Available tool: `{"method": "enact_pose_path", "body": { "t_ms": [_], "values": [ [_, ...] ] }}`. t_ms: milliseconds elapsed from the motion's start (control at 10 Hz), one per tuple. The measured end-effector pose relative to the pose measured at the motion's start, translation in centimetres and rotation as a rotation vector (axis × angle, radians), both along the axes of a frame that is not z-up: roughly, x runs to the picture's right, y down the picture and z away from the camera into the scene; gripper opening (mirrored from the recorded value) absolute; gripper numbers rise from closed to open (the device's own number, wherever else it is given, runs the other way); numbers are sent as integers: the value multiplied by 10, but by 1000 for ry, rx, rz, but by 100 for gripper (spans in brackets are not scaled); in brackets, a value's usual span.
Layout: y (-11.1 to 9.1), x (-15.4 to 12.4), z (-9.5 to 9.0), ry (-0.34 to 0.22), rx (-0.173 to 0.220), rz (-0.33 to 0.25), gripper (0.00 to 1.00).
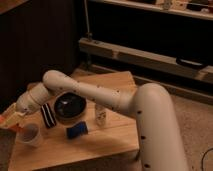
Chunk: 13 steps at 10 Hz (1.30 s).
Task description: Place the pepper in the ceramic cup
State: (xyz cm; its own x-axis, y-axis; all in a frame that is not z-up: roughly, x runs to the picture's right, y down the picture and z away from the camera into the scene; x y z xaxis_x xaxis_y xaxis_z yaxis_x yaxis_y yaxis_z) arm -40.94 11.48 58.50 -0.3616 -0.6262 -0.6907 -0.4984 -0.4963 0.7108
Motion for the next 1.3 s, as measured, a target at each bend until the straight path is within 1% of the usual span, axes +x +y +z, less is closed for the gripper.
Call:
{"method": "enact_pose_path", "body": {
  "t_ms": [100,200,400,500,700,800,900,1000,1100,1300],
  "values": [
    [-6,4,6,-3,3,2,0],
    [-8,6,10,-5,2,-4,7],
    [-3,4,12,-11,-2,-31,27],
    [-2,6,14,-10,-10,-40,39],
    [3,7,17,-16,-28,-63,59],
    [6,12,22,-14,-50,-69,73],
    [6,16,25,-14,-65,-68,78],
    [8,19,27,-17,-83,-71,80],
    [11,22,29,-25,-102,-74,80],
    [11,27,30,-38,-116,-71,80]
  ]
}}
